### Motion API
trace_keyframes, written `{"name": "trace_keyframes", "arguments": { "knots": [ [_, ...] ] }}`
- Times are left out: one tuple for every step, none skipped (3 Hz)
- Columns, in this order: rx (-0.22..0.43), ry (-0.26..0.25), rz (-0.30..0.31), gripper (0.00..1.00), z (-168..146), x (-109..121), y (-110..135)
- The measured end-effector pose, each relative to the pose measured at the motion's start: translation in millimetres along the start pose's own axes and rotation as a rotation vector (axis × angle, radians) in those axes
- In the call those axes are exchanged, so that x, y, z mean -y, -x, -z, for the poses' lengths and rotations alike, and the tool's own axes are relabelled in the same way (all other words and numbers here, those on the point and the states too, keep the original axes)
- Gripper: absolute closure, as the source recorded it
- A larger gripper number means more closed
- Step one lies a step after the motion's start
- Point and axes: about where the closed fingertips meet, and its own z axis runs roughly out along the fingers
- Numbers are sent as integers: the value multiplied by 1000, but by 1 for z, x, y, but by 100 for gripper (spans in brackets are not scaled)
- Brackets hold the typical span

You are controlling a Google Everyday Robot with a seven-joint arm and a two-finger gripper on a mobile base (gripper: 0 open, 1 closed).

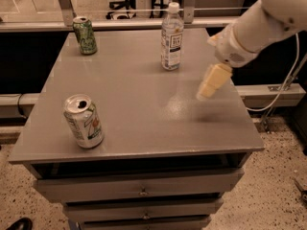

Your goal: Knock blue plastic bottle over

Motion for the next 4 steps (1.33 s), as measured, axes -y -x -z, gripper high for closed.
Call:
{"name": "trace_keyframes", "arguments": {
  "knots": [
    [139, -80, -4, 0, -44, 52, 30],
    [279, -156, -77, 0, -67, 102, 39],
    [385, -143, -138, 0, -77, 117, 44],
    [503, -94, -179, 0, -81, 117, 55]
  ]
}}
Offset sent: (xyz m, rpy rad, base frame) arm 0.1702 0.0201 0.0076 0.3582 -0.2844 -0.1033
